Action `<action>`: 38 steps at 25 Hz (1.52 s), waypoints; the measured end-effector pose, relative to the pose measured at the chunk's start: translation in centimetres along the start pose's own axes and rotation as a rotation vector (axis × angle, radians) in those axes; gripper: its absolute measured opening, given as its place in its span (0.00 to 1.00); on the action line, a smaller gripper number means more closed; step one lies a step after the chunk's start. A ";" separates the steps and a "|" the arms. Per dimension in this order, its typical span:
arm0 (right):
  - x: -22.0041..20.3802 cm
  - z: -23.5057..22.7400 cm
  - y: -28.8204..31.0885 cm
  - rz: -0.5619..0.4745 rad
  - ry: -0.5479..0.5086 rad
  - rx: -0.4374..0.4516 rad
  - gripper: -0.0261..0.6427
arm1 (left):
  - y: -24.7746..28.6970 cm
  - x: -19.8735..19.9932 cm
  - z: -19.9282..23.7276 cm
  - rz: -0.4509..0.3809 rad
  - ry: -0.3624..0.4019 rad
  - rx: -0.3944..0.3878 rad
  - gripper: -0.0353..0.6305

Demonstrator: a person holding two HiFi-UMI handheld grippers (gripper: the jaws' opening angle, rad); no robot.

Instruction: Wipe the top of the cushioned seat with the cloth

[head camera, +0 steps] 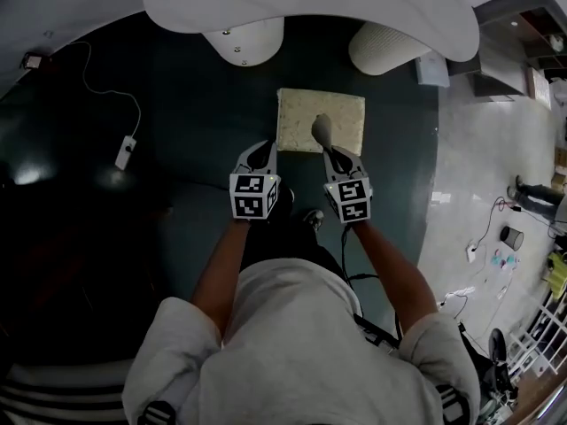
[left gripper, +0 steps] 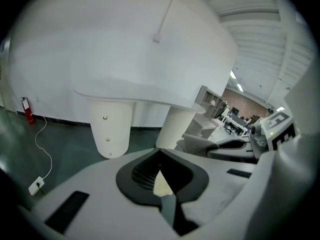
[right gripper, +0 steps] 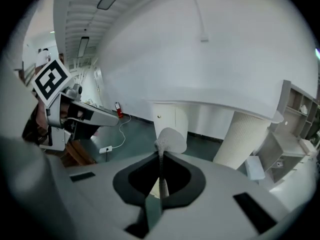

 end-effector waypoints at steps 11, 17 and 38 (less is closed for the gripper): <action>1.9 0.3 -16.8 -0.280 -0.040 -0.044 0.06 | -10.2 1.7 -13.9 -0.231 0.099 0.007 0.07; 0.3 1.6 -24.0 -0.330 -0.076 -0.070 0.06 | -14.6 0.4 -17.6 -0.295 0.111 0.051 0.07; 2.5 8.3 -32.6 -0.458 0.001 -0.202 0.06 | -23.9 1.7 -20.7 -0.403 0.246 -0.137 0.07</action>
Point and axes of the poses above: the fingertips, and each gripper's own axes: y forward along the fingers, z to its left, x out of its top, the point moved 3 cm from there along -y, backward along the fingers, and after that the axes turned 4 degrees about z, right-handed, at the moved point
